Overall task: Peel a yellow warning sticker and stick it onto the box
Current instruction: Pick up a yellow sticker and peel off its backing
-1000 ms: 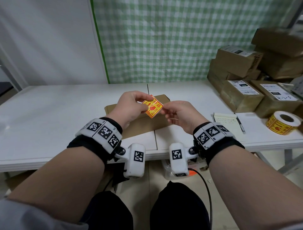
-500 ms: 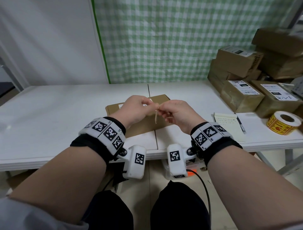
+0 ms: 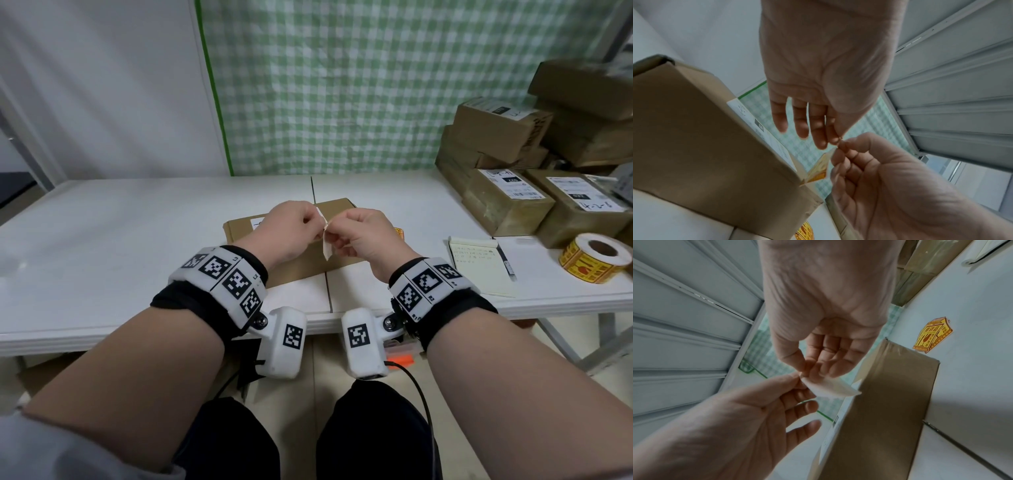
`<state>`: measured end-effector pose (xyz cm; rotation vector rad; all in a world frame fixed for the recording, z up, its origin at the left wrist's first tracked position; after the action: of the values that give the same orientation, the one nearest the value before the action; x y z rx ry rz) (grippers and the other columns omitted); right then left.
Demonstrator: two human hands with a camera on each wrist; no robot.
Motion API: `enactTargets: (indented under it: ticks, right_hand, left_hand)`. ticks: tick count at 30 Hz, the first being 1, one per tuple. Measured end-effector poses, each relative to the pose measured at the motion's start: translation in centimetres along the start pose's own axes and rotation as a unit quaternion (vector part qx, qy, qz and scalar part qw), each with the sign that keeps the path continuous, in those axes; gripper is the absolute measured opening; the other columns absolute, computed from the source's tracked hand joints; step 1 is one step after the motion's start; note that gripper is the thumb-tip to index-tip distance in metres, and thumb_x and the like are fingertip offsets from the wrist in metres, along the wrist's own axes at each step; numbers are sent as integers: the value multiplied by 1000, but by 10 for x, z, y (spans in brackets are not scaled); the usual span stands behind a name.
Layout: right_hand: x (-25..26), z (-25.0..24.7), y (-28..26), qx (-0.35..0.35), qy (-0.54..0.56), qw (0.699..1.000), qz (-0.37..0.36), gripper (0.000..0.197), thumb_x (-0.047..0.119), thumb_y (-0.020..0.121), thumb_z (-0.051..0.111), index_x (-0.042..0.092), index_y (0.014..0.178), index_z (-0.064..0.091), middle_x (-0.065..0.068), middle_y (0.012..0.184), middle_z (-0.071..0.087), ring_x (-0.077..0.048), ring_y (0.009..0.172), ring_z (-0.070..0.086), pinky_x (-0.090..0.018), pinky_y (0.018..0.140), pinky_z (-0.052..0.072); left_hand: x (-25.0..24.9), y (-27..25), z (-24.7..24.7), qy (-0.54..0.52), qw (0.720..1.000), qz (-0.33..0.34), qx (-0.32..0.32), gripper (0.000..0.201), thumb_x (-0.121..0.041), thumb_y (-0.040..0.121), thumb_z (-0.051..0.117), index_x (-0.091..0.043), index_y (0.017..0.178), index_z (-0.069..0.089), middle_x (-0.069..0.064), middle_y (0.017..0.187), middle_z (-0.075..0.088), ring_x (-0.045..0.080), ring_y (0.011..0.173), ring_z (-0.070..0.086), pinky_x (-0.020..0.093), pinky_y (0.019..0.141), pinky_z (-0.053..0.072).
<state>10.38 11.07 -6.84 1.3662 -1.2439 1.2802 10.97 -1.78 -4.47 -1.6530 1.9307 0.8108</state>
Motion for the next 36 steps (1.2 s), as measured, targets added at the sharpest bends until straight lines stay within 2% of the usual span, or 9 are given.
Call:
enactTargets:
  ticks: [2, 5, 9, 12, 19, 24, 29, 33, 36]
  right_hand:
    - [0, 0, 0, 3, 1, 1000, 2, 19, 2, 80, 59, 7, 62, 60, -8, 62, 59, -11, 50, 48, -21, 53, 45]
    - [-1, -2, 0, 7, -7, 1000, 4, 19, 4, 81, 60, 9, 63, 60, -7, 62, 59, -11, 52, 51, -18, 50, 48]
    - [-2, -4, 0, -1, 5, 1000, 11, 21, 5, 82, 60, 10, 62, 60, -6, 62, 58, -12, 52, 51, -20, 52, 49]
    - [-3, -6, 0, -2, 4, 1000, 12, 21, 4, 81, 59, 11, 61, 59, -5, 61, 57, -12, 52, 50, -21, 53, 48]
    - [-5, -7, 0, 2, -22, 1000, 13, 21, 4, 80, 59, 10, 60, 60, -7, 61, 57, -15, 51, 50, -26, 55, 46]
    - [-4, -7, -2, 4, -39, 999, 6, 20, 3, 79, 58, 9, 60, 59, -9, 62, 57, -15, 51, 49, -28, 58, 46]
    - [-4, -10, -2, -42, -61, 997, -9, 11, 4, 74, 62, 3, 63, 61, -10, 56, 54, -20, 48, 48, -28, 57, 45]
    - [-7, -13, -2, -50, -66, 997, -2, 8, 4, 74, 62, 3, 66, 61, -10, 57, 54, -21, 50, 48, -28, 56, 46]
    - [-6, -14, -4, -6, -39, 998, 40, 18, 7, 79, 55, 9, 61, 55, -7, 57, 56, -19, 52, 50, -25, 53, 48]
  left_hand:
    - [1, 0, 1, -6, 1000, 2, 9, 22, -18, 92, 48, -7, 85, 66, 1, 81, 62, 18, 77, 51, 22, 59, 37]
    - [3, -1, 3, -14, 1000, -5, 19, 23, -16, 93, 45, -13, 74, 58, -5, 68, 54, 18, 70, 48, 27, 58, 37]
    - [4, -1, 7, -84, 996, -15, 28, 24, -17, 94, 44, -14, 75, 58, -4, 71, 57, 18, 75, 53, 32, 73, 45]
    - [4, -2, 10, -117, 992, -22, 40, 26, -18, 93, 46, -15, 70, 58, -2, 71, 59, 14, 70, 52, 28, 69, 42]
    - [1, -1, 11, -57, 998, -1, 42, 25, -15, 89, 48, -12, 66, 57, 0, 69, 58, 15, 65, 49, 28, 63, 38]
    - [-1, 0, 11, -15, 999, 13, 35, 19, -14, 86, 48, -8, 73, 61, 8, 80, 61, 21, 75, 52, 31, 69, 40]
    - [2, 2, 13, -70, 997, -6, 45, 19, -11, 83, 49, -7, 67, 58, 4, 70, 58, 22, 71, 51, 38, 71, 45]
    - [7, 1, 16, -123, 991, -30, 47, 25, -9, 85, 46, -11, 60, 52, 3, 64, 58, 22, 70, 50, 34, 69, 44]
    - [8, 0, 18, -162, 984, -44, 62, 17, -9, 88, 45, -7, 77, 57, 3, 69, 59, 18, 69, 53, 28, 66, 47]
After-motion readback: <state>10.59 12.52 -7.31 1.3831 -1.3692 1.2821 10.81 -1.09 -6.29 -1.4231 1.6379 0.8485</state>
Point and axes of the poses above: each hand's wrist, its own y-axis towards the middle knuckle, its own z-axis out of the palm, x = y × z, the point moved 3 cm from there along y, towards the middle knuckle
